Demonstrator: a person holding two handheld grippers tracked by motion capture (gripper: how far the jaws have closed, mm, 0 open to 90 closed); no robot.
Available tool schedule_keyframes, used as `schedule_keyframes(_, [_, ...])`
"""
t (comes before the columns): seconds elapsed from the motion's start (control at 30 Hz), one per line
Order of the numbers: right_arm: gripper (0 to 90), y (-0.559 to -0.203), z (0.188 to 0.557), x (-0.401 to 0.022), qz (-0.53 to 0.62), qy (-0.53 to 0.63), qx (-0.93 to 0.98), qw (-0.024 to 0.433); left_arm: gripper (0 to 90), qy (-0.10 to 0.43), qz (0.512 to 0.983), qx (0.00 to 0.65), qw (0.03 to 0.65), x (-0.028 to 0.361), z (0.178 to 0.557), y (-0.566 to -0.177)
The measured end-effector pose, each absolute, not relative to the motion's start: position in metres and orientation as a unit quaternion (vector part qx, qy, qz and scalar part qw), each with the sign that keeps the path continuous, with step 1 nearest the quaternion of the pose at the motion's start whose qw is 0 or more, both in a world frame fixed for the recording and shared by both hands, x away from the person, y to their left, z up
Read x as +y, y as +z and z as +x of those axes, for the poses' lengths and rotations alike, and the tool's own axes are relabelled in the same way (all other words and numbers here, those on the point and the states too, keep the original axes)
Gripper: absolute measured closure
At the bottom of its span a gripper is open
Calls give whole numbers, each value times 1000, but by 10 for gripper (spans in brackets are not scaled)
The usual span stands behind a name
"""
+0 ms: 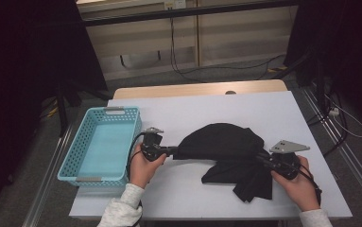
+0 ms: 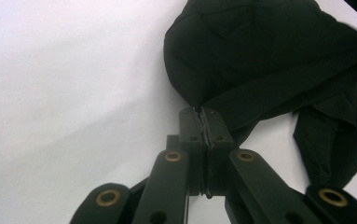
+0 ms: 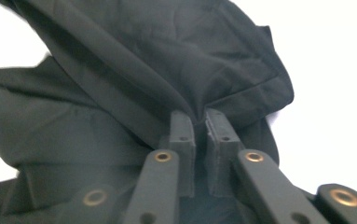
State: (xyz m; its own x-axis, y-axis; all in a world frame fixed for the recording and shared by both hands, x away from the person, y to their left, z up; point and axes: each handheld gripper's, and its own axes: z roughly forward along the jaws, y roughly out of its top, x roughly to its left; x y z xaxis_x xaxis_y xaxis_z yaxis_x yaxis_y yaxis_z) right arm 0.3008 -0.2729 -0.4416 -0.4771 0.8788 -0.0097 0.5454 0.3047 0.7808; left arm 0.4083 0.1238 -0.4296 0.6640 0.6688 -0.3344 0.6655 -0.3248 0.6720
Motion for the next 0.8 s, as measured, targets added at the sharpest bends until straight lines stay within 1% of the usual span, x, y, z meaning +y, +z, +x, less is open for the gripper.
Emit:
schedule_keyframes(0.1, [857,-431,299,-279,466,393,756,238,886,-2,814,405,416,123,408,-428])
schedule_keyframes(0.2, [855,-425,298,-286,475,422,737,229,885,-4,817,398,418,119,407,-429])
schedule_keyframes(0.4, [856,-430,299,-293,490,411,734,229,880,-9,822,386,419,111,404,-432])
schedule_keyframes(0.57, [856,-429,298,-297,494,409,730,234,852,-16,826,379,417,106,403,-435])
schedule_keyframes(0.7, [858,-429,297,-302,505,406,723,239,790,-14,828,375,416,105,402,-436])
schedule_keyframes(0.8, [858,-429,297,-305,509,404,720,242,677,-4,830,375,414,104,401,-438])
